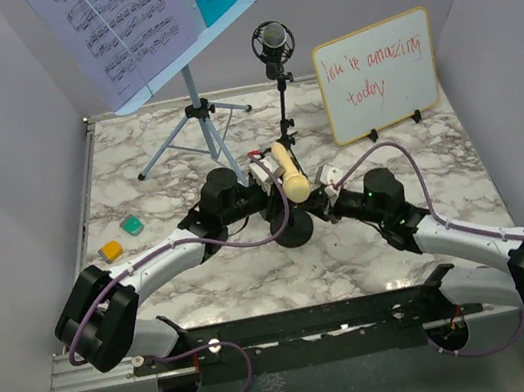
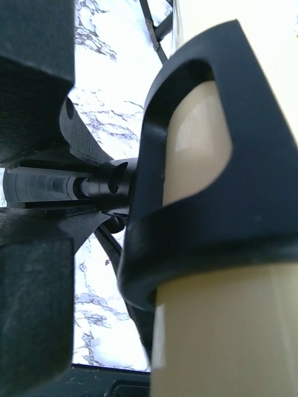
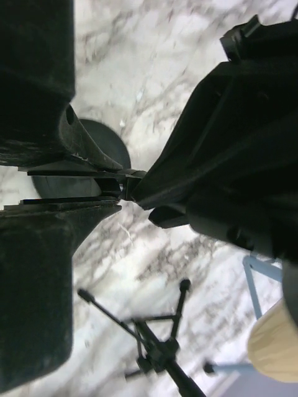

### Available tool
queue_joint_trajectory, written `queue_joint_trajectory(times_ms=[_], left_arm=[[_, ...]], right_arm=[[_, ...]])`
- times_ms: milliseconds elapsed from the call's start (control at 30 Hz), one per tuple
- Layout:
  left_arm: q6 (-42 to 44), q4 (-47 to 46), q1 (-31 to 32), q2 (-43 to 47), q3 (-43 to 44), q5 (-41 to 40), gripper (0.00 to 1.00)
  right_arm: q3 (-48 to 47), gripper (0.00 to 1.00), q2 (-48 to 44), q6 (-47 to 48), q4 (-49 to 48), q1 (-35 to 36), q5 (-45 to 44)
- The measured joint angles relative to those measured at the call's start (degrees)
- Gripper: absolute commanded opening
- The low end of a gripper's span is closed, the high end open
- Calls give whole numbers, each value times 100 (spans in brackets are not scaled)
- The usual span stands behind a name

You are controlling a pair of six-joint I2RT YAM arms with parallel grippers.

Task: Pack up the instrument practice props
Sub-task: Unscrew the knob on the microphone stand.

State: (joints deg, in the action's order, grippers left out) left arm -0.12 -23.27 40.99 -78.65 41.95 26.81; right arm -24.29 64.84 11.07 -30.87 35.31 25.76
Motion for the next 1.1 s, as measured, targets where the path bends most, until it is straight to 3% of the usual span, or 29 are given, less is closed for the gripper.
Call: queue_joint_trajectory(times_ms=[167, 667, 867, 1100], left_arm=[[-15, -20, -94, -24, -11, -31, 0], [-44, -101, -129, -118, -26, -85, 0], [-46, -111, -129, -118, -33, -90, 3], [-72, -238, -129, -61, -140, -162, 21]], right_arm=[[13, 1, 127, 1585, -131, 686, -999], [702, 1, 1346, 6260, -2406, 2498, -4140], [695, 9, 1657, 6695, -2767, 2697, -4592], [625, 12, 1561, 6179, -2715, 2706, -4629]])
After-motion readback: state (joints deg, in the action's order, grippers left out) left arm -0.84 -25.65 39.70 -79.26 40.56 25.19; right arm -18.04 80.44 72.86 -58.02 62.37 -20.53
